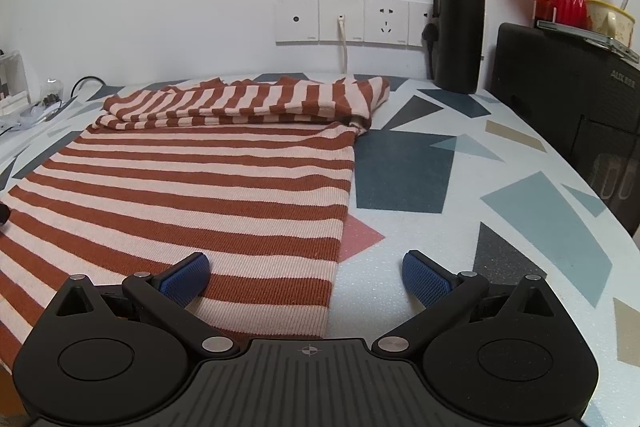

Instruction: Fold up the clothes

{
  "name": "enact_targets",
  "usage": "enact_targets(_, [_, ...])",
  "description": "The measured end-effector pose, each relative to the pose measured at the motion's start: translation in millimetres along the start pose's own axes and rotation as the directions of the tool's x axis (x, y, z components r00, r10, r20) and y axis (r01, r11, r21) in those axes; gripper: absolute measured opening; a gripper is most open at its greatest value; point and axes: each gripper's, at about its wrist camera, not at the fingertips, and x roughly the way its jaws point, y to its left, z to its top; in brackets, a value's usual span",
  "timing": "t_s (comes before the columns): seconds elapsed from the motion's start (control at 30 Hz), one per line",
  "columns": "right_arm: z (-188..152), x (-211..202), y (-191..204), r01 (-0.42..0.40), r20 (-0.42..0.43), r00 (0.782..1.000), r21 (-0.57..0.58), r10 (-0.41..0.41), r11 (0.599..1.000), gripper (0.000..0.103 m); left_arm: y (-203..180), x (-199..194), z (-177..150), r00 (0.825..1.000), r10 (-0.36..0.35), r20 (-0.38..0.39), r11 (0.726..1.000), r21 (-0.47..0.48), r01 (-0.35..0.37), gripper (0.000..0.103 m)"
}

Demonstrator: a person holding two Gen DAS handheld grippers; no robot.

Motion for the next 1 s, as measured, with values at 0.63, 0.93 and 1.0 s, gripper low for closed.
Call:
enact_targets(0.63, [12.3, 4.3, -0.7, -0.026, -0.088, 0.996, -0.037, 0.023, 0.999, 0.102, 0.9, -0.9, -2.3, 1.0, -0.015, 0.007, 1.0, 0.028, 0.015, 0.103])
enact_targets(0.93, [22.1, 9.1, -1.1, -0.034, -0.162, 0.986, -0.043, 0.026, 0.999, 0.102, 0.1, -1.3, -4.7, 1.0, -0.017, 0.024, 0.999, 0.041, 0.016, 0.103])
enact_targets(1.0, [24.4, 10.6, -1.3, -0.036, -0.179, 0.983, -0.045, 0.027, 0.998, 0.102, 0.4, -1.1, -3.3, 1.0, -0.019, 0.015, 0.999, 0.045, 0.018, 0.103])
